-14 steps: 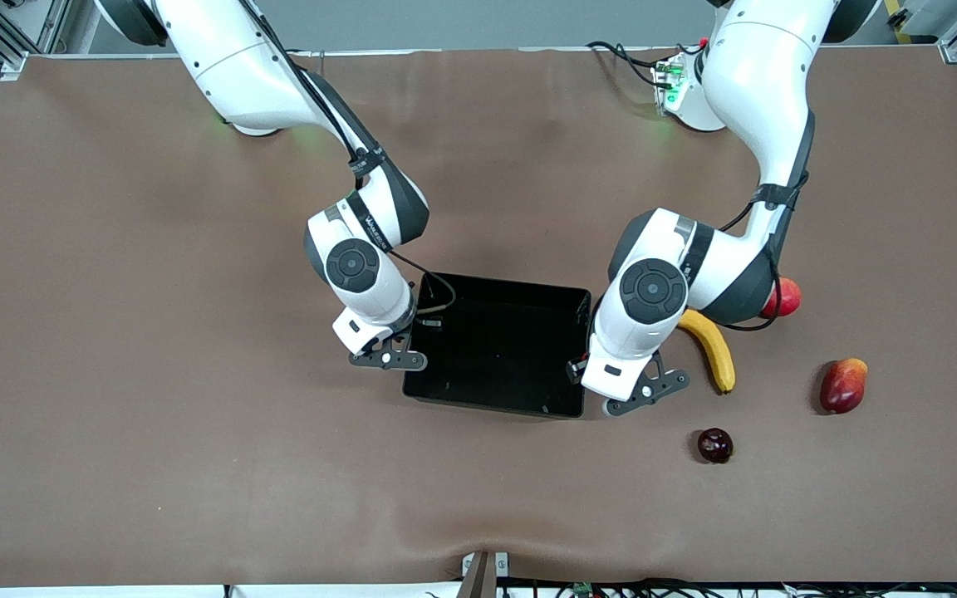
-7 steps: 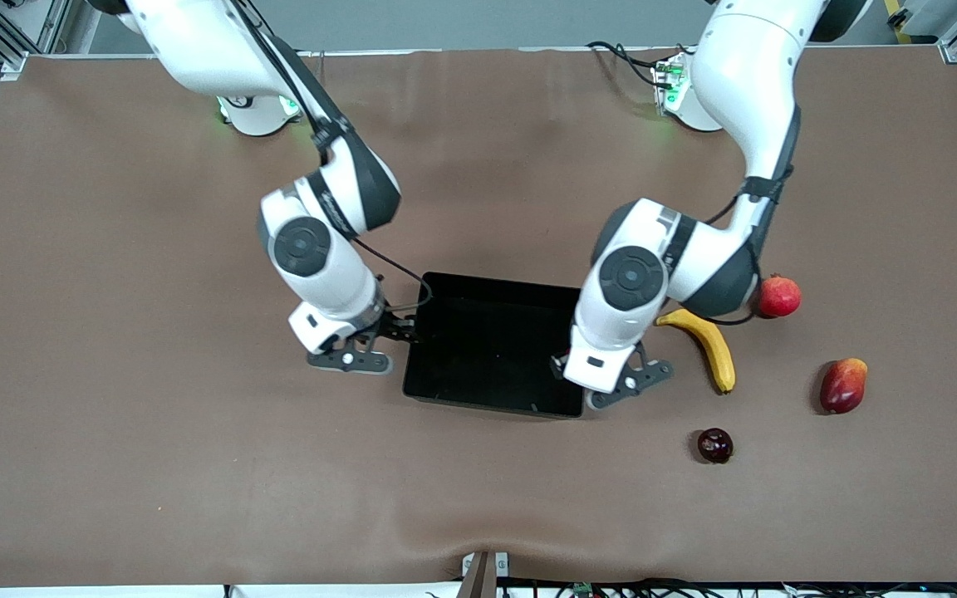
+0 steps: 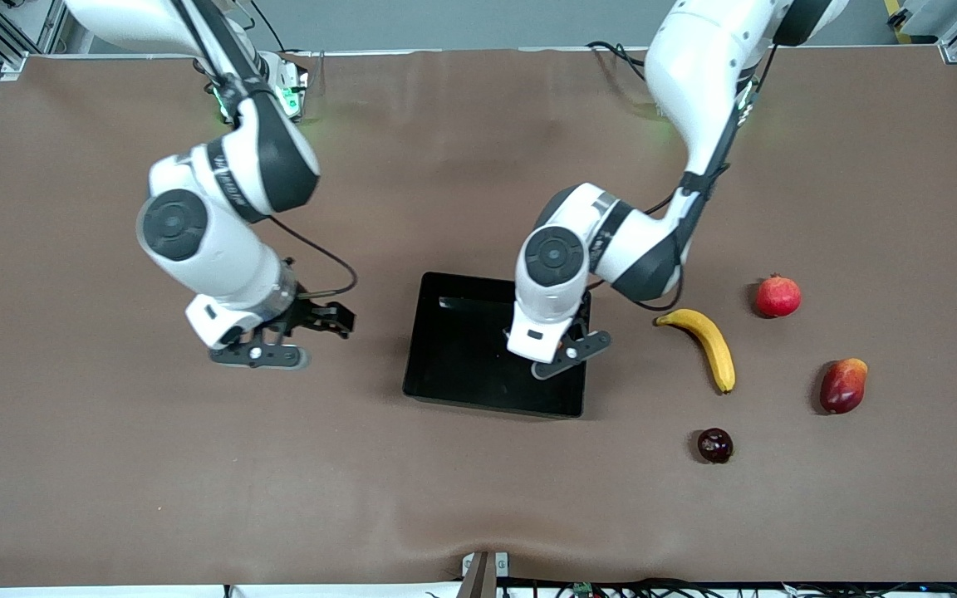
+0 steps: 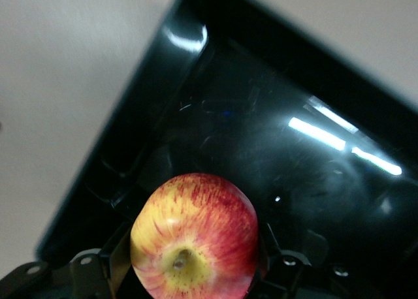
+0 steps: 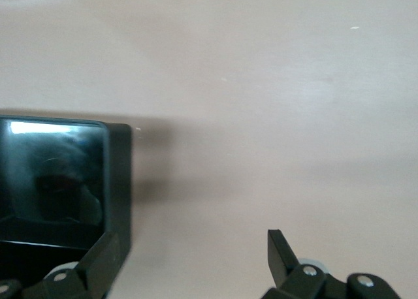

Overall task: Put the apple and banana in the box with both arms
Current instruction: 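Retract the right gripper to rest while the left gripper holds the apple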

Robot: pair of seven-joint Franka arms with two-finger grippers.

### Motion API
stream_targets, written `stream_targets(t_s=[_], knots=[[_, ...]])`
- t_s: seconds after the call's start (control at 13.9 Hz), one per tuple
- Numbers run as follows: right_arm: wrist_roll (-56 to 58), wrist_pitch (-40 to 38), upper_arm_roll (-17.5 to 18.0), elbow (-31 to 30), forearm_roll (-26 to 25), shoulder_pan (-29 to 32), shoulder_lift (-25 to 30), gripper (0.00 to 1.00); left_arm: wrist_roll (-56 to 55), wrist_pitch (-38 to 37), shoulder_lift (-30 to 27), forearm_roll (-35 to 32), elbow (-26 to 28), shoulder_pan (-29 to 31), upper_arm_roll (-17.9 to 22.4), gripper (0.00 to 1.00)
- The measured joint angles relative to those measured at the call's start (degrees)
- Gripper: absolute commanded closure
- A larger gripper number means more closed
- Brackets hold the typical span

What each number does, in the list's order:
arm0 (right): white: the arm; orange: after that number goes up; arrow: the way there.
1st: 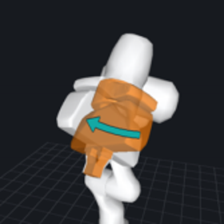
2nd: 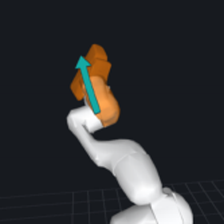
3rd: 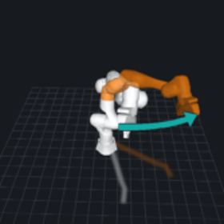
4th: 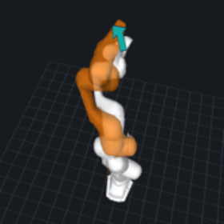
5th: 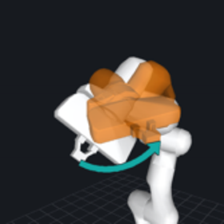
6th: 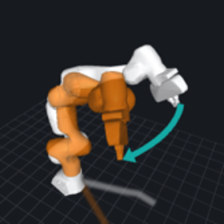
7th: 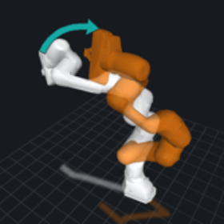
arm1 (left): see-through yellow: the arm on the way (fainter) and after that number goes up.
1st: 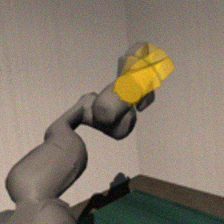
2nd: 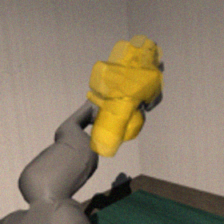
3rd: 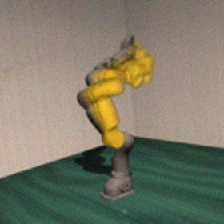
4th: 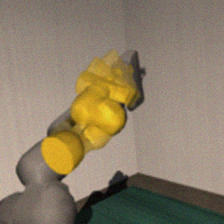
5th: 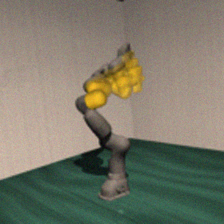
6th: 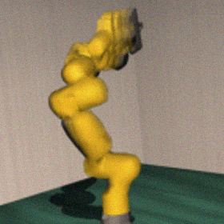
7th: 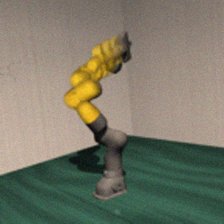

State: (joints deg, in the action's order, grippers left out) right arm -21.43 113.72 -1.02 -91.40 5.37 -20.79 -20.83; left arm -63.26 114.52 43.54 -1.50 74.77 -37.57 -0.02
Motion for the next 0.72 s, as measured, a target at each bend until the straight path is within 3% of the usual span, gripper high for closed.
stream_targets(t_s=[0.72], knots=[[16.28, -13.11, -0.29, -0.18, -0.04, 15.24, 10.02, 0.00, -0.92, 0.54, 5.87, -0.19, 0.28, -0.67, 0.38, 1.00]])
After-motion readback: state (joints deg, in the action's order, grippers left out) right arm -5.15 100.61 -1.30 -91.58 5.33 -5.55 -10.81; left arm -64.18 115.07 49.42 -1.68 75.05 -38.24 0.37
